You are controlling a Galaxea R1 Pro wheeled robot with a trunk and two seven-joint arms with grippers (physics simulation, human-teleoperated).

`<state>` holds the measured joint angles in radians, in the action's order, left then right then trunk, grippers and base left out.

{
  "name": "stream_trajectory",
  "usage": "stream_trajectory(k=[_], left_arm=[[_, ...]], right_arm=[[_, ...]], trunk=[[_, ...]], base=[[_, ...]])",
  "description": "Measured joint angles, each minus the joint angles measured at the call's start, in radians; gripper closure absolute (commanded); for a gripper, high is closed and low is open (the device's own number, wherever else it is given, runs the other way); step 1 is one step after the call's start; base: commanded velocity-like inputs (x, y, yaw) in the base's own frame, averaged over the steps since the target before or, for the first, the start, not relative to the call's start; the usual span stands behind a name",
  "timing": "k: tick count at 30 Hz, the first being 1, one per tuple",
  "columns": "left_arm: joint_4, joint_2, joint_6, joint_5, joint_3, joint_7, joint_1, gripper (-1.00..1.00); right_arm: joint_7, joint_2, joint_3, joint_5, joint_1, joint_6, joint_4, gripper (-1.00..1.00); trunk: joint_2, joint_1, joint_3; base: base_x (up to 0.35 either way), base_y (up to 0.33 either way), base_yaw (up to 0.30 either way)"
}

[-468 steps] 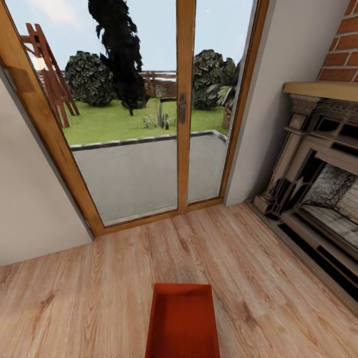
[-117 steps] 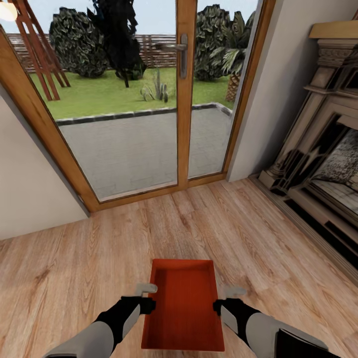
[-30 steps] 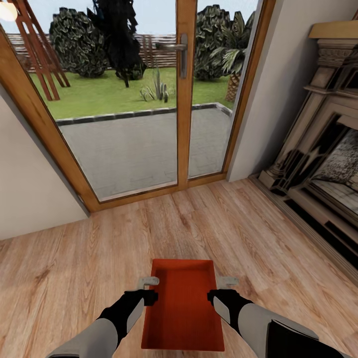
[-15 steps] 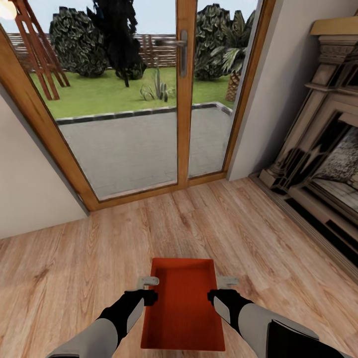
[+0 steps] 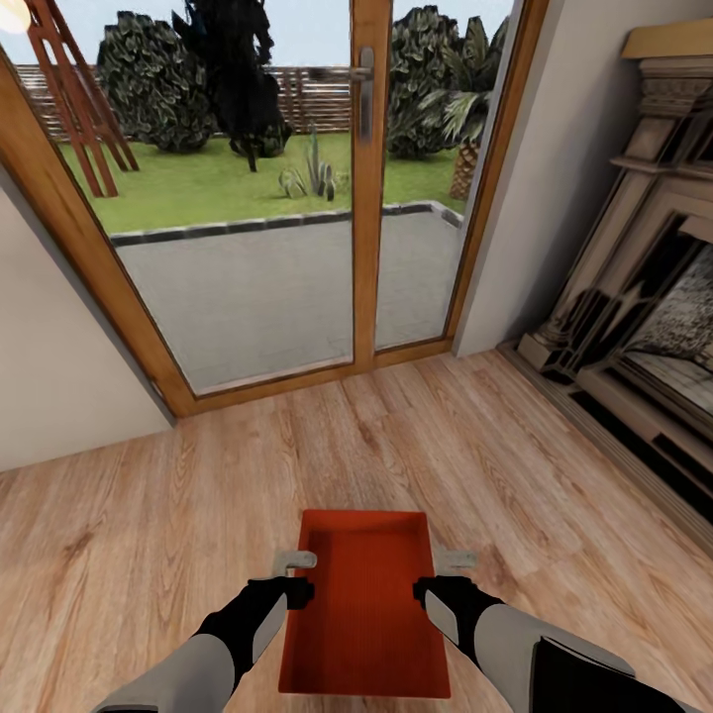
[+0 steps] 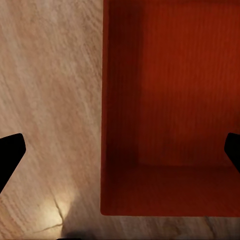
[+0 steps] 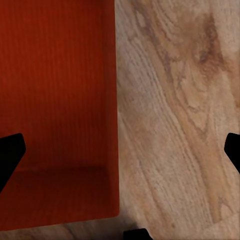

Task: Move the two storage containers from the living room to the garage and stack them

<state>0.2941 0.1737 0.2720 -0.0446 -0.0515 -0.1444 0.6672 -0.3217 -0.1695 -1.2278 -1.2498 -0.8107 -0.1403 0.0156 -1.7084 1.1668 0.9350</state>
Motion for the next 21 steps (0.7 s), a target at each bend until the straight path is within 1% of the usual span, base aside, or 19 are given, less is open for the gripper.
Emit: stream_trajectory(k=[9, 21], left_arm=[[0.000, 0.000, 0.000, 0.000, 0.000, -0.002, 0.000, -1.00], [0.000, 0.000, 0.000, 0.000, 0.000, -0.002, 0.000, -1.00]], right_arm=[[0.000, -0.003, -0.002, 0.000, 0.000, 0.001, 0.000, -1.00], [0.000, 0.001, 0.000, 0.002, 0.000, 0.001, 0.000, -1.00]], trunk=[[-0.063, 0.035, 0.028], [-0.147, 0.081, 0.066]], base=[[0.000, 0.000, 0.000], [0.000, 0.000, 0.000]])
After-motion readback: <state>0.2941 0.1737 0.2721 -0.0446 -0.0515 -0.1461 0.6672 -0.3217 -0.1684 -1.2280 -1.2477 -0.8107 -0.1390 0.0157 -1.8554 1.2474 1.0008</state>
